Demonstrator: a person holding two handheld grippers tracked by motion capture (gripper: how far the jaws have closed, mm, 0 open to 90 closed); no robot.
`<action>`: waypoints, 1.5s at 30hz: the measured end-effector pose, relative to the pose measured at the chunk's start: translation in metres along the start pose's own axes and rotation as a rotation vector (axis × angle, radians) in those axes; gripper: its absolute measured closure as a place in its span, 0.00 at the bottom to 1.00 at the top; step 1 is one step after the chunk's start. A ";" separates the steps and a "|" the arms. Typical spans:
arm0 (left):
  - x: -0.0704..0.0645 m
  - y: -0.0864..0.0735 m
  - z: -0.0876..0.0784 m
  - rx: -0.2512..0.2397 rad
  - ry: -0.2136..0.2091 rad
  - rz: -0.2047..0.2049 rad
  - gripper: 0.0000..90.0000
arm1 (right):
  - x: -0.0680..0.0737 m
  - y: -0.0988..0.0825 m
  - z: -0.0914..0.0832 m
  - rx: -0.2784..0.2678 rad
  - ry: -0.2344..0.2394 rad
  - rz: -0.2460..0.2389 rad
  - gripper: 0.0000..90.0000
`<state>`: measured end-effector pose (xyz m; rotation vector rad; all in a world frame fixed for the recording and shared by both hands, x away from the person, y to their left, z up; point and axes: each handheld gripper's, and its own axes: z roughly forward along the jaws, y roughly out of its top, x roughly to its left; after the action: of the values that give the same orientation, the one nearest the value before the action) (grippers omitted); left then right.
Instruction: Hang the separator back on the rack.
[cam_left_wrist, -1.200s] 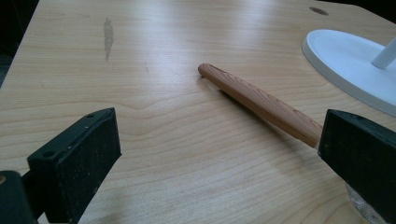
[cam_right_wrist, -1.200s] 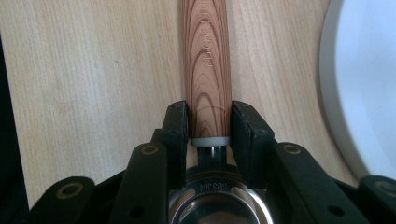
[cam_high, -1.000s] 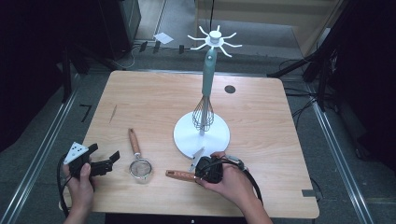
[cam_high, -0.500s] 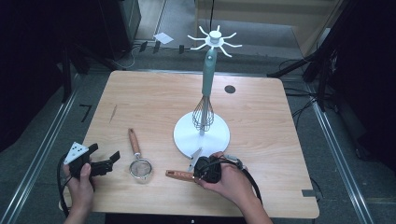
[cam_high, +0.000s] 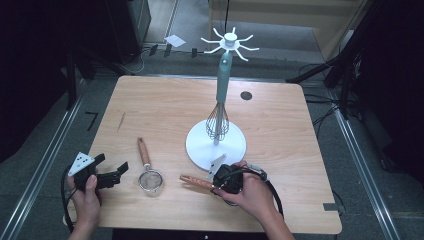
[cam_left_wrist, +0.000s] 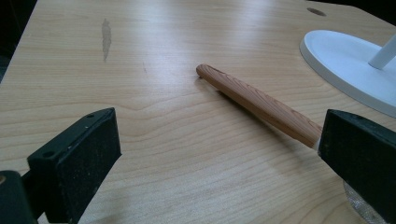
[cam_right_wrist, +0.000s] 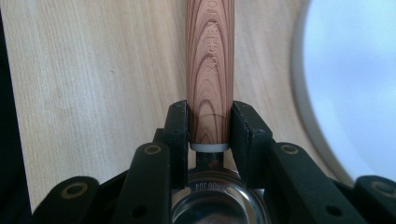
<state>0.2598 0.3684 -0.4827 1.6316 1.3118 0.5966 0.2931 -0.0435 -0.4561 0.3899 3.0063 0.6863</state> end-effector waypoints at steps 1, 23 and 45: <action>0.000 0.000 0.000 0.000 -0.001 0.001 0.00 | -0.001 -0.003 -0.004 -0.010 -0.019 0.009 0.79; 0.000 0.000 0.000 0.000 -0.001 0.000 0.00 | -0.031 -0.040 -0.035 -0.107 -0.157 0.196 0.79; 0.000 0.000 0.000 0.000 -0.001 -0.001 0.00 | -0.047 -0.068 -0.055 -0.173 -0.228 0.297 0.79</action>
<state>0.2598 0.3685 -0.4827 1.6312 1.3110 0.5952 0.3181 -0.1379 -0.4369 0.8527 2.6759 0.8476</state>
